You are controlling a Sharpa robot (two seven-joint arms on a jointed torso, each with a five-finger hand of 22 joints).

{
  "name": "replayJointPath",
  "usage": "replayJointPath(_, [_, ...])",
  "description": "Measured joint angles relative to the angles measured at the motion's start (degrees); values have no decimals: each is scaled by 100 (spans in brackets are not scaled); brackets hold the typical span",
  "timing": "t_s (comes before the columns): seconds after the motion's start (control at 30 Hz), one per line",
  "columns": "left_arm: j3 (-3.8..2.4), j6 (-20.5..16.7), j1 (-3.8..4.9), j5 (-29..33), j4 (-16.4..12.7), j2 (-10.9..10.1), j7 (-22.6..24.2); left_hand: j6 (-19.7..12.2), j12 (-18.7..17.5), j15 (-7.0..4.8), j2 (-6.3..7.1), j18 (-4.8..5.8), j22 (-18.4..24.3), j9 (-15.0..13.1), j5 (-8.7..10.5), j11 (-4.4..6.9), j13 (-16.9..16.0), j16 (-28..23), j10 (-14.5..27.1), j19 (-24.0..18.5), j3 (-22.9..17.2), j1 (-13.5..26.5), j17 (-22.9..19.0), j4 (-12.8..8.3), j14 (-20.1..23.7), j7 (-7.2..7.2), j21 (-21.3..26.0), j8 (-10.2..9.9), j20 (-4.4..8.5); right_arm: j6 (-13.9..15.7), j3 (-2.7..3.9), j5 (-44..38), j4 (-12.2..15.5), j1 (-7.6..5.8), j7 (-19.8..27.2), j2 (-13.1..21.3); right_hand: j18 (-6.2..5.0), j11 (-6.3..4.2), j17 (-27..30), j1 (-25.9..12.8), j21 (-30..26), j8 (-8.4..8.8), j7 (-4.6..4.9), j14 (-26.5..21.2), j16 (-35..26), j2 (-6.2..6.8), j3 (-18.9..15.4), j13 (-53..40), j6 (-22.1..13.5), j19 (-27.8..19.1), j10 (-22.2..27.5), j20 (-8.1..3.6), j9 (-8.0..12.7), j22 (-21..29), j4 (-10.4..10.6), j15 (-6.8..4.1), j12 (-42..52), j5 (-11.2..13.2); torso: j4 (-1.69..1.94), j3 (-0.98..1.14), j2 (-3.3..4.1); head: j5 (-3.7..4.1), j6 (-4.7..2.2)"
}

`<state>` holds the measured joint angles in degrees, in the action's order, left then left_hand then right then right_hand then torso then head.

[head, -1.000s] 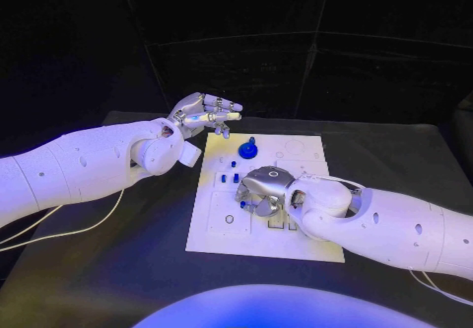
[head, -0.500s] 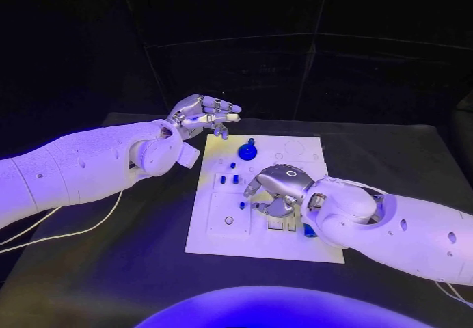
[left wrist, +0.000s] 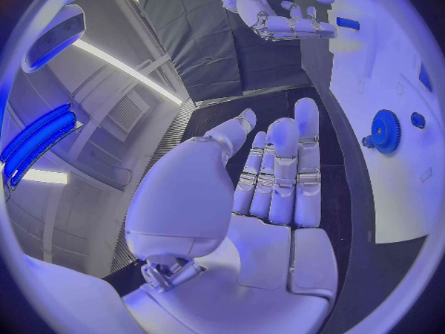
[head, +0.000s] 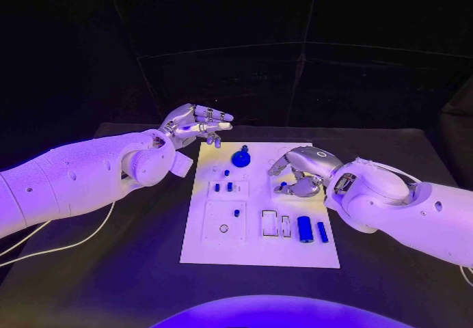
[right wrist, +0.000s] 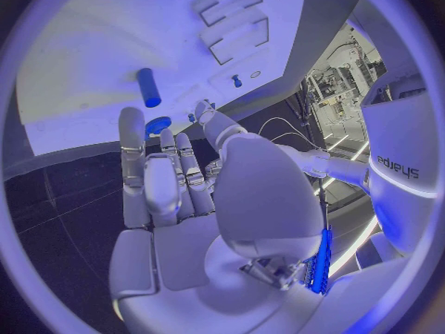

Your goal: Assemble the parts on the task board

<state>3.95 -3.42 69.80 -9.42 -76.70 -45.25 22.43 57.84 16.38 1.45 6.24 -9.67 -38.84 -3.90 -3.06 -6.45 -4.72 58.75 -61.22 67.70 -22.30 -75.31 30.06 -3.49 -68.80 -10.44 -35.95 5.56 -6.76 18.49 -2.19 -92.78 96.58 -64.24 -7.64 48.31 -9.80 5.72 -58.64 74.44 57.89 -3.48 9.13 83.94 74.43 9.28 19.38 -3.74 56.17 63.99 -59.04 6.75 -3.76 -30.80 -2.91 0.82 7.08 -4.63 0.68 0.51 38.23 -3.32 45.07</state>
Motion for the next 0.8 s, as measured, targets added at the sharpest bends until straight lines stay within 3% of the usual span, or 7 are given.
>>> replayJointPath(0.3, [3, 19, -2, 0, 8, 6, -9, 0, 0, 0, 0, 0, 1, 0, 0, -1, 0, 0, 1, 0, 0, 0, -5, 0, 0, 0, 0, 0, 0, -299, 3, -19, -197, -29, -194, 47, 0, 31, 3, 194, -53, 0, -26, 0, 24, -32, -330, 0, -26, 0, 112, 0, -2, 53, -15, 0, 63, 44, 9, -2, 9, 38, -46])
replayJointPath(0.6, [3, 28, -1, 0, 12, 3, -13, 0, 0, 0, 0, 0, 8, 0, 0, -21, 0, 0, 21, 0, 0, 0, -4, 0, 0, 0, 0, 0, 0, -696, 1, -143, -267, -30, -337, -47, 0, 6, 39, 384, -83, -29, -59, 0, 24, -223, -414, -5, 26, 23, 124, -23, -15, 81, -7, 0, 212, 44, 12, 1, 11, 36, -39])
replayJointPath(0.8, [3, 33, -1, 0, 16, 3, -14, 0, 0, 0, 0, 0, 8, 0, 0, -21, 0, 0, 21, 0, 0, 0, -4, 0, 0, 0, 0, 0, 0, -917, -1, -196, -289, -30, -384, -100, 1, -57, -23, 432, -25, -66, -61, 9, 69, -367, -394, -4, 231, 106, -290, -65, -23, -48, 13, -35, 373, 44, 14, 2, 11, 18, -17])
